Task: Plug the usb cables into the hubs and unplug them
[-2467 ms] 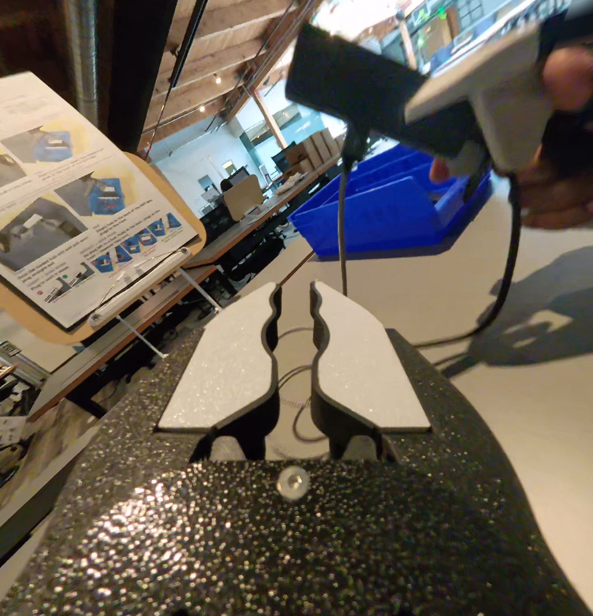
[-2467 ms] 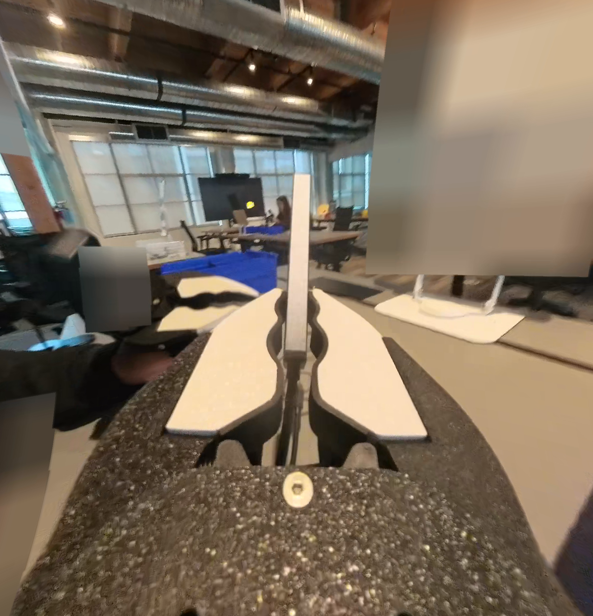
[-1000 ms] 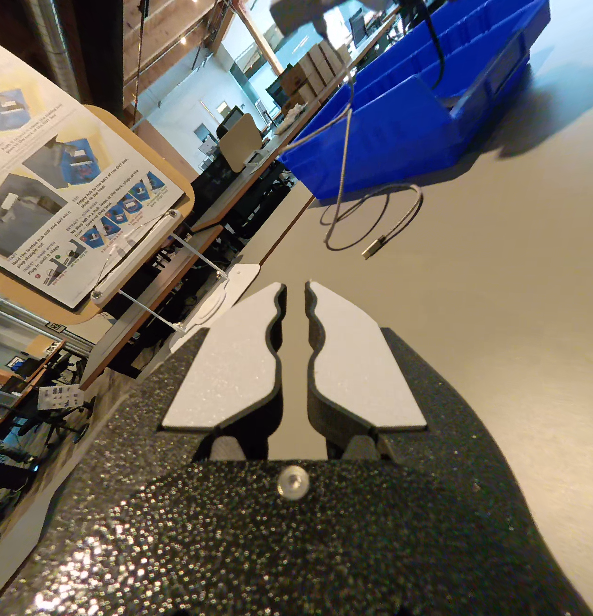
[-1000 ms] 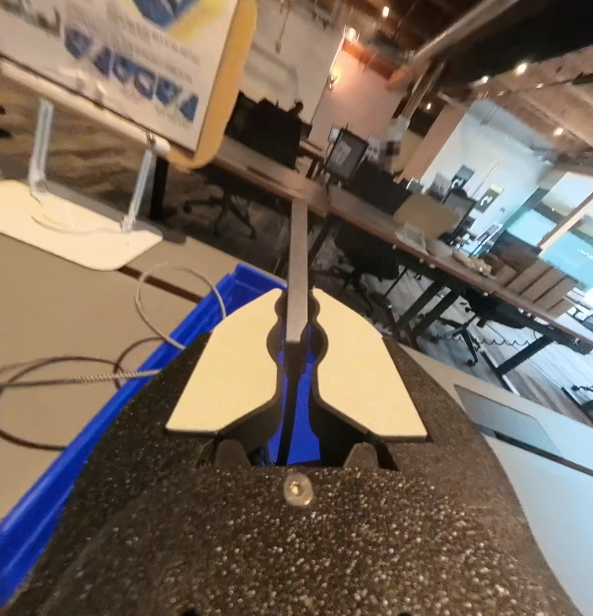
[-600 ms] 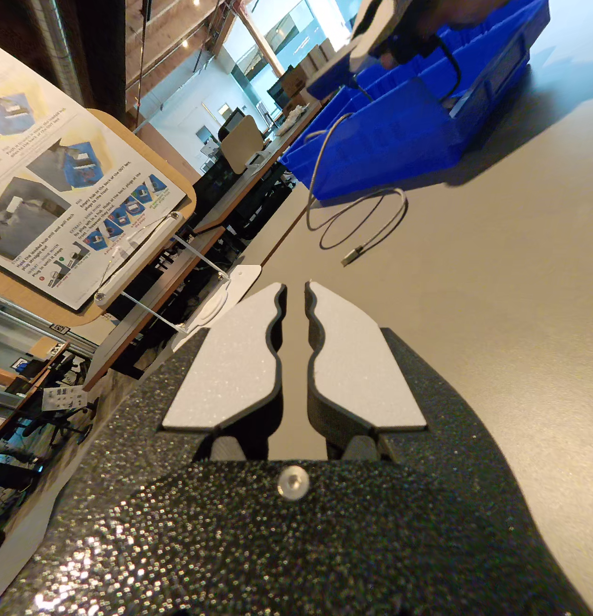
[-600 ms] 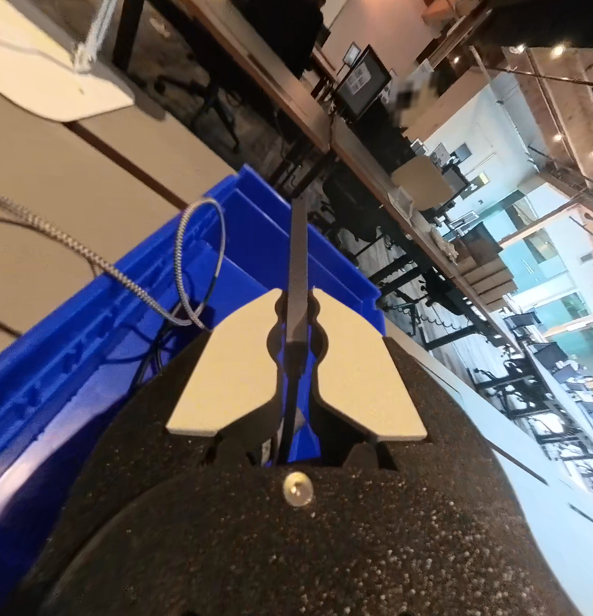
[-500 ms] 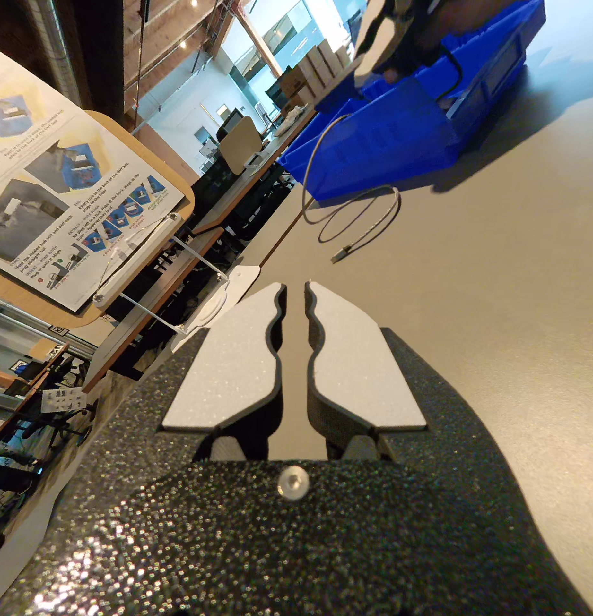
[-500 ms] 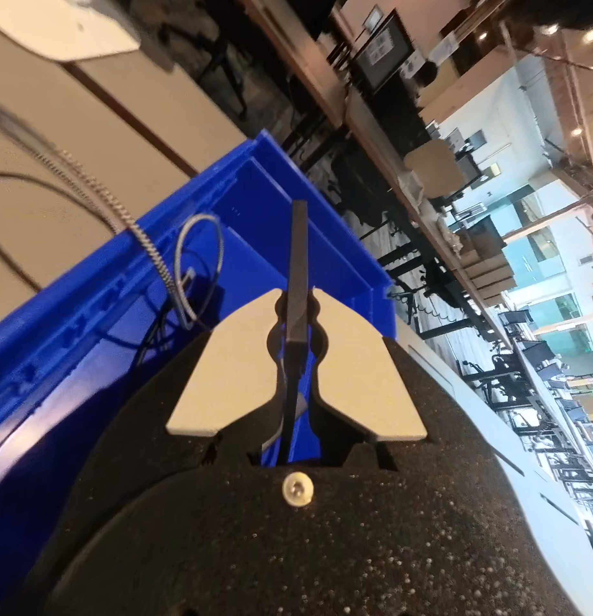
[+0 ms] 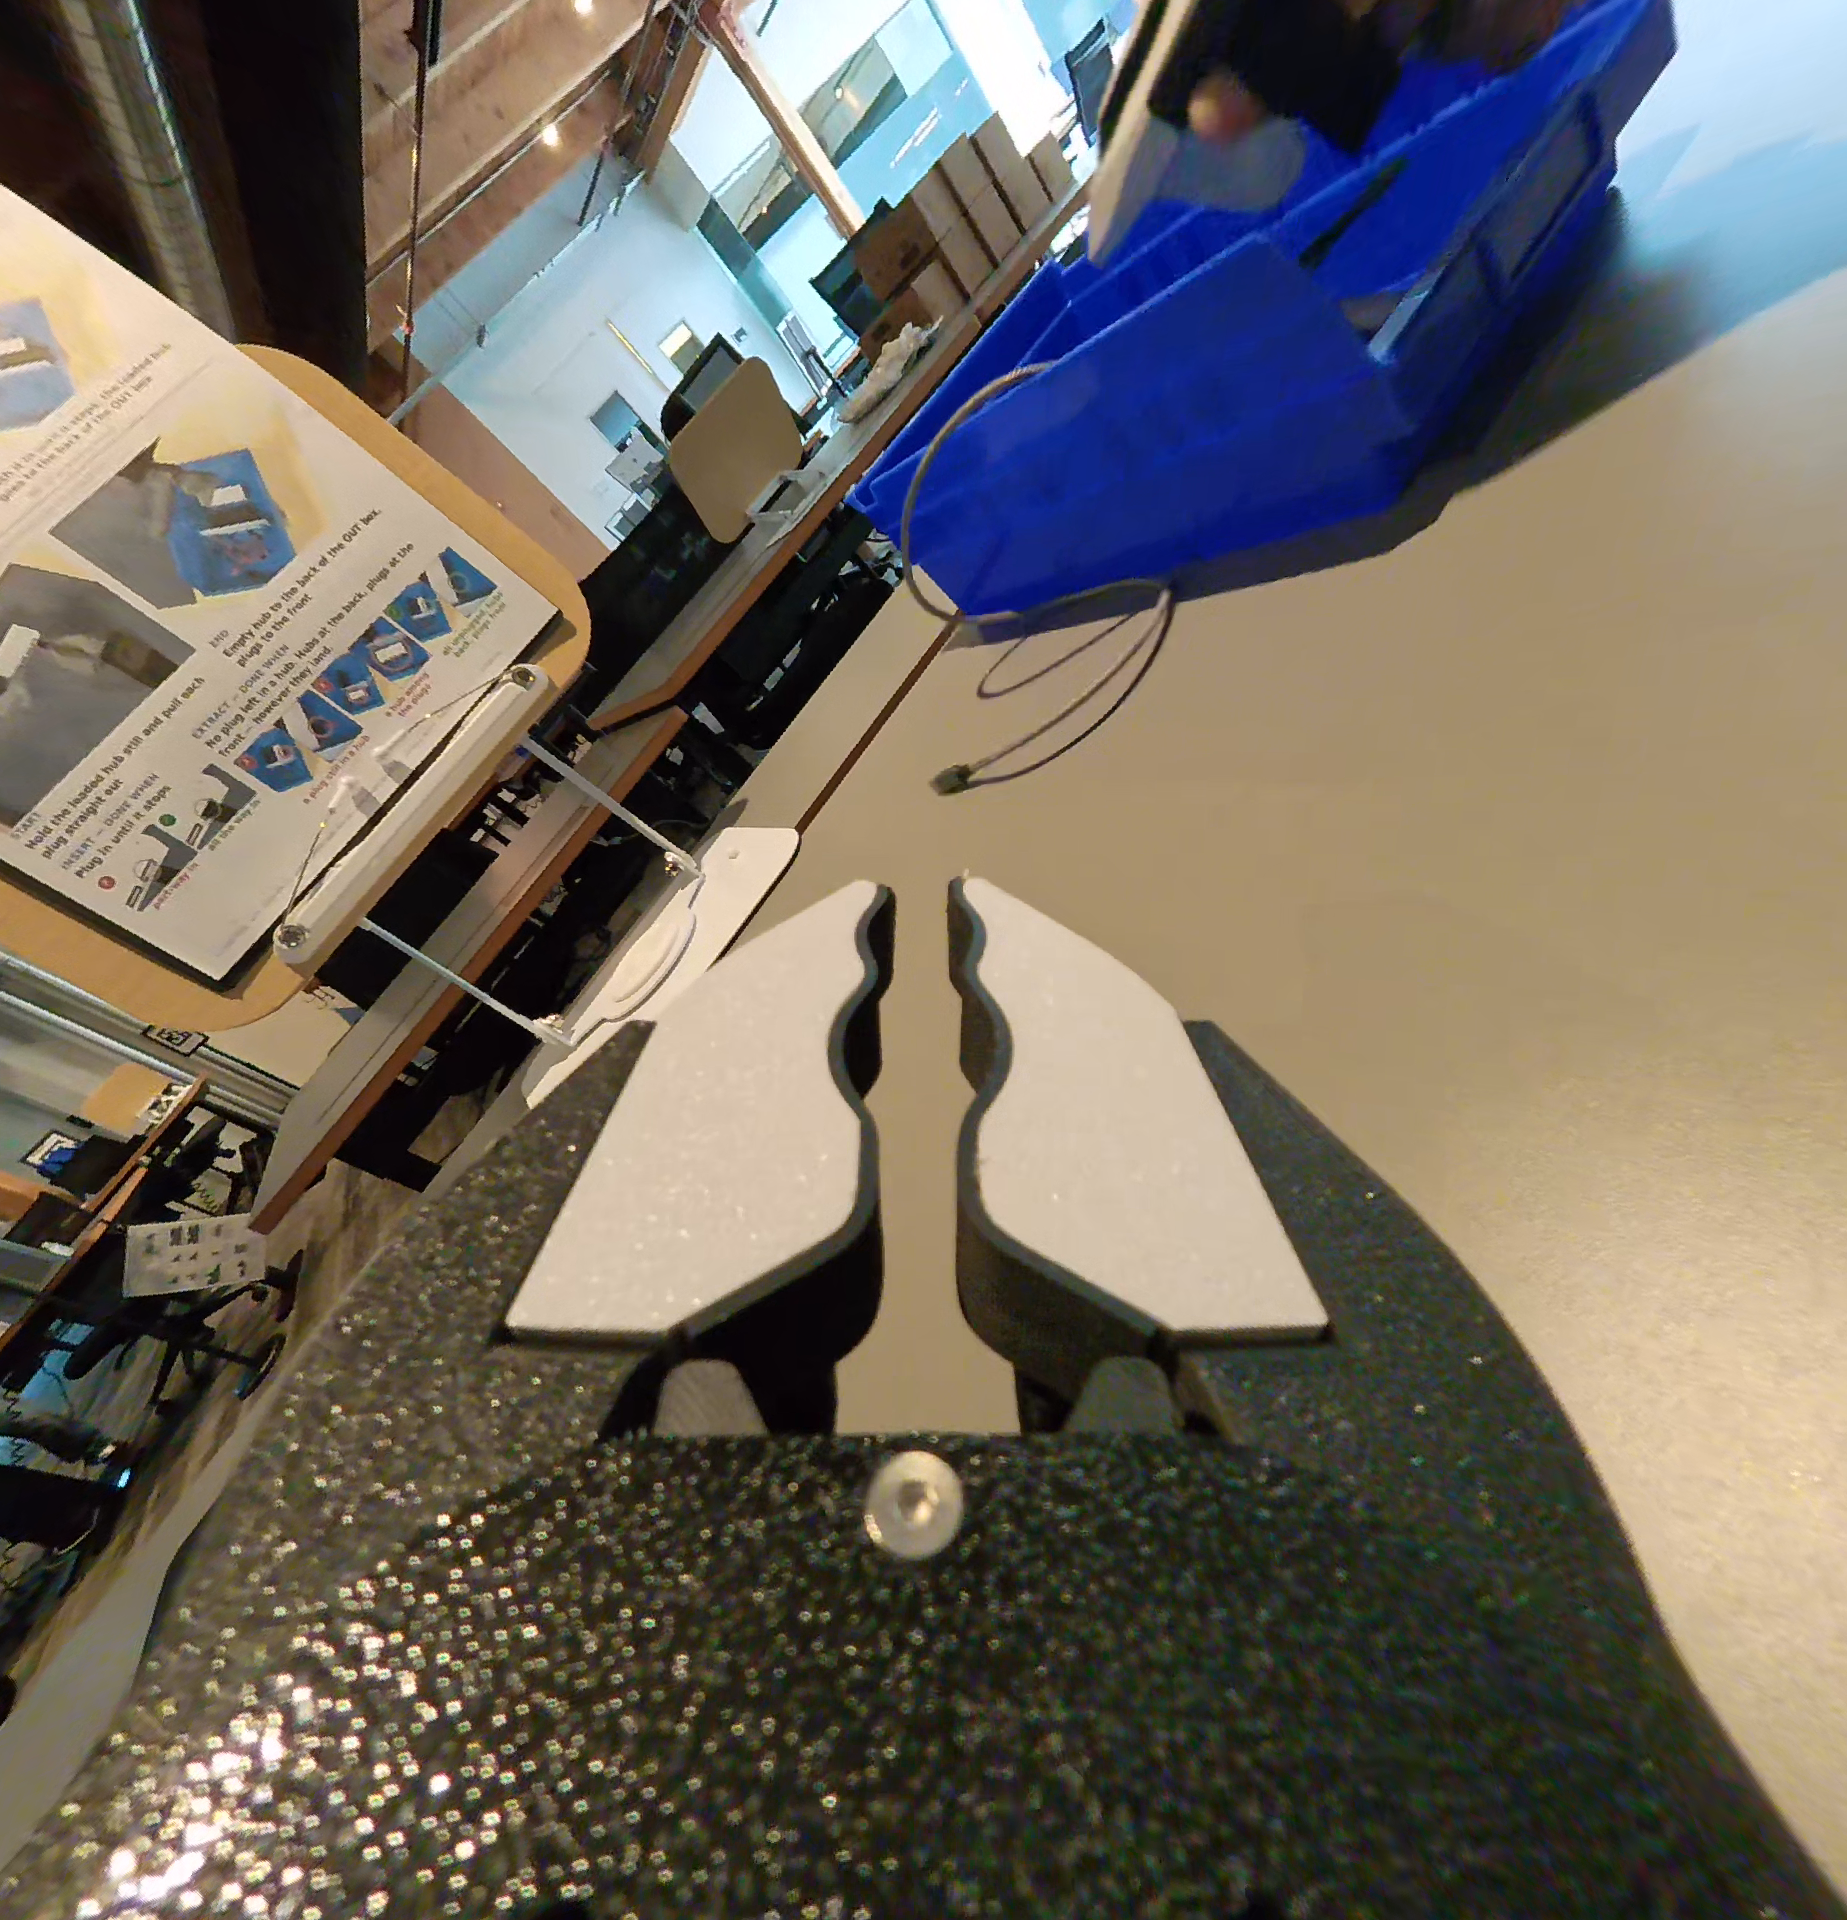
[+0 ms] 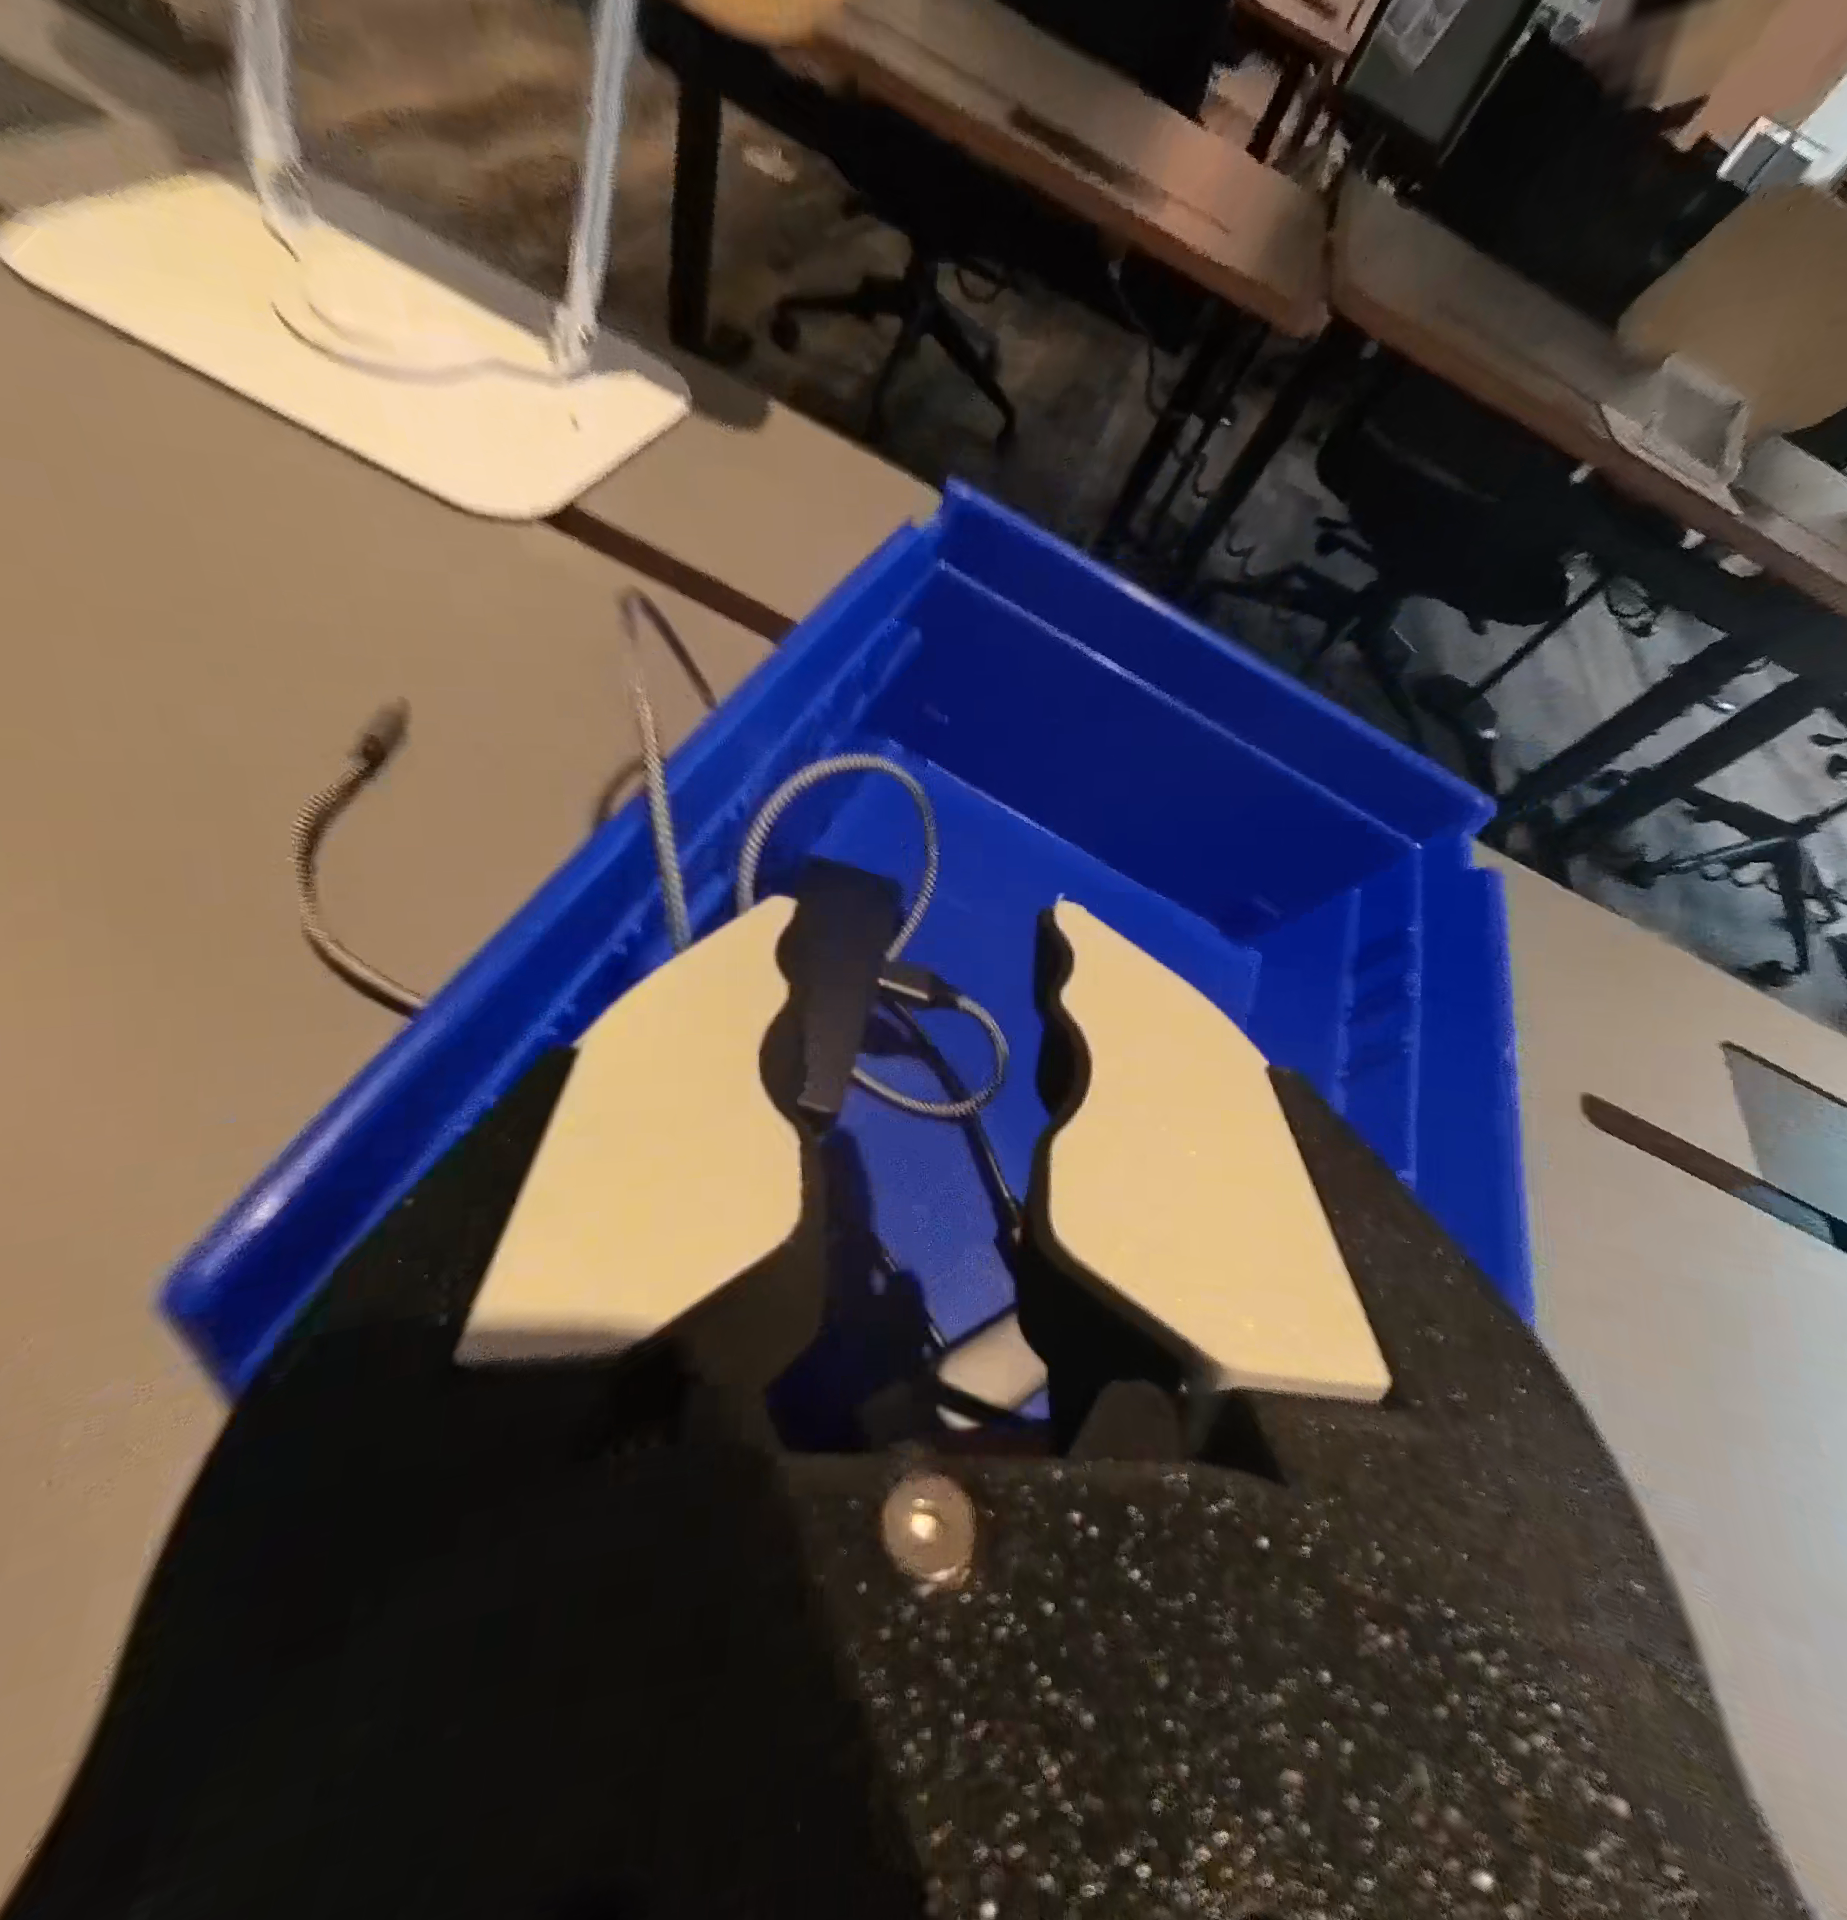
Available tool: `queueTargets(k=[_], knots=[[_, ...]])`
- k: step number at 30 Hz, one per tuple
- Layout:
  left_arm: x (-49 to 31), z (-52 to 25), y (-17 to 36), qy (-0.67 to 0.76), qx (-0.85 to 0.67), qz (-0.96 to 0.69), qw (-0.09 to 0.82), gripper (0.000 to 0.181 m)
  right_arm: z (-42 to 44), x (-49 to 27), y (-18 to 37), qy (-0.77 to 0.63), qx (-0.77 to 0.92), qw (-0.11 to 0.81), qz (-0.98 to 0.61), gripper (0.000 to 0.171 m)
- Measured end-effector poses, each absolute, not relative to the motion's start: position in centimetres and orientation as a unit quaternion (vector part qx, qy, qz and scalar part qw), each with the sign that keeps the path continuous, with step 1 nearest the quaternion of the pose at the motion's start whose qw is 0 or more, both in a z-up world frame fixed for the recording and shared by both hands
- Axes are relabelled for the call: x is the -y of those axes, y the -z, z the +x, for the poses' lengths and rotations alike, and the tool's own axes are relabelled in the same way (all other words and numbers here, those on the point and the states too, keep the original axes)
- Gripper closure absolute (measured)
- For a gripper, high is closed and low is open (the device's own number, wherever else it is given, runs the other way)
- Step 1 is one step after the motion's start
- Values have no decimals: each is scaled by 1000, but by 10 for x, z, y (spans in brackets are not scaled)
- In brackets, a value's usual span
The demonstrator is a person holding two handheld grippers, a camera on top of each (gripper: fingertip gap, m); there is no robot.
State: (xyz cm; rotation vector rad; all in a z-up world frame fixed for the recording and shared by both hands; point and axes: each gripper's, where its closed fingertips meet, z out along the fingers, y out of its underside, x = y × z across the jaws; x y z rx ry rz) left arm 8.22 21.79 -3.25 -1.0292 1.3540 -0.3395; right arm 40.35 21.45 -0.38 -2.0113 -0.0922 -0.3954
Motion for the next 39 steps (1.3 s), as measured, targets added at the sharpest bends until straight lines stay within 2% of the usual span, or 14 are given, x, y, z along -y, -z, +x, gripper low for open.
queueTargets(k=[3, 7, 13, 20, 21, 28, 33, 39], knots=[[-217, 83, 33, 149, -596, -452, 646, 172, 379, -217, -17, 120, 58, 545, -828, 130], [-217, 83, 34, 149, -598, -452, 645, 172, 343, -232, -22, 106, 126, 519, -839, 131], [-217, 82, 32, 148, -596, -451, 648, 172, 330, -269, -3, 244, 265, 391, -847, 133], [-214, 82, 28, 147, -598, -441, 653, 172, 349, -291, 17, 331, 304, 260, -855, 135], [-213, 82, 28, 146, -599, -439, 654, 172, 353, -291, 20, 344, 306, 242, -854, 144], [-211, 82, 26, 143, -600, -434, 657, 172, 370, -286, 29, 388, 283, 161, -862, 160], [-213, 81, 26, 144, -597, -436, 657, 172, 374, -289, 12, 401, 248, 216, -855, 168], [-212, 82, 28, 142, -600, -436, 655, 172, 398, -275, -72, 402, 114, 405, -813, 168]])
